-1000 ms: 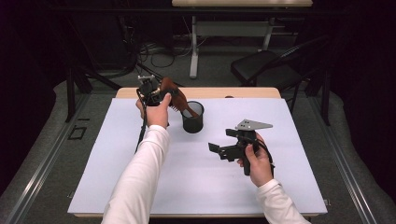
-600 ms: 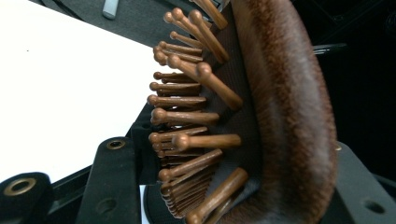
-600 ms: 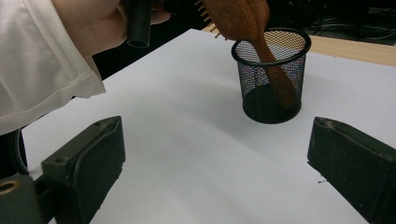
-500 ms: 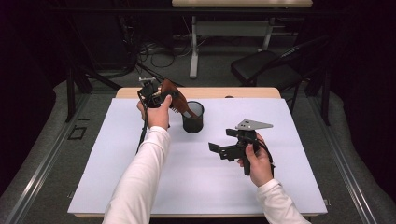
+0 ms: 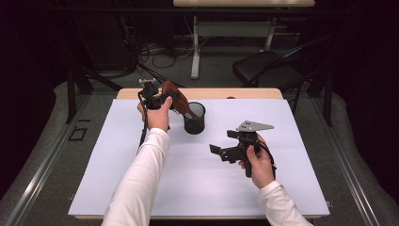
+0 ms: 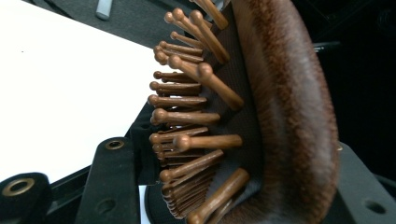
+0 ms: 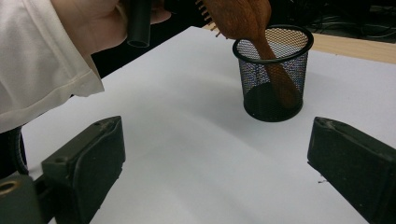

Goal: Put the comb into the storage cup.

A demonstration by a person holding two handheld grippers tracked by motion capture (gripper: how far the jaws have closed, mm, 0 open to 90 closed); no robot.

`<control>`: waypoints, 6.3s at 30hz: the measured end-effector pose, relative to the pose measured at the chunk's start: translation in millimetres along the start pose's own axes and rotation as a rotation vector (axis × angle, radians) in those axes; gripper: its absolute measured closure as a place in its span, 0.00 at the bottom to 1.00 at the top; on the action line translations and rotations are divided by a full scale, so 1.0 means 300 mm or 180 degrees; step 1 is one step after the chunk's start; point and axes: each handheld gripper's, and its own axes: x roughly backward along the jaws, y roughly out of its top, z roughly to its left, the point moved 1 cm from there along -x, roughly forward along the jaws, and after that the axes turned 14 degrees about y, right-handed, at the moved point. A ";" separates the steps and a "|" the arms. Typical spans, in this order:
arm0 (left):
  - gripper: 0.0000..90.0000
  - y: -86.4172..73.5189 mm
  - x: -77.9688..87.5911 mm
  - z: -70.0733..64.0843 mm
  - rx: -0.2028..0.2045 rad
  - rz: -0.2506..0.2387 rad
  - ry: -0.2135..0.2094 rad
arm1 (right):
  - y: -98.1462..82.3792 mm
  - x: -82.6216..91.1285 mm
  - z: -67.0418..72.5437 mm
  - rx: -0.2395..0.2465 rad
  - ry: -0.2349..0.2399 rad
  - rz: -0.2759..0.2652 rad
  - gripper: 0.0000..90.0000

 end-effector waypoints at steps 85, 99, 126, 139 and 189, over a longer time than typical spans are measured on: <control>0.15 0.023 0.006 0.054 0.0003 -0.0306 -0.0092 | -0.011 -0.017 0.000 0.0017 -0.0036 0.0080 0.05; 0.01 0.039 0.030 0.064 0.0066 -0.0349 -0.0192 | -0.013 -0.019 -0.002 0.0015 -0.0038 0.0099 0.05; 0.00 0.066 0.077 0.079 0.0035 -0.0378 -0.0206 | -0.015 -0.022 -0.001 0.0021 -0.0047 0.0106 0.05; 0.00 0.085 0.122 0.078 -0.0097 -0.0381 -0.0195 | -0.017 -0.023 -0.003 0.0013 -0.0056 0.0116 0.05; 0.01 0.046 0.265 0.097 -0.1261 -0.0333 0.0169 | -0.010 -0.015 -0.003 0.0056 -0.0098 0.0147 0.00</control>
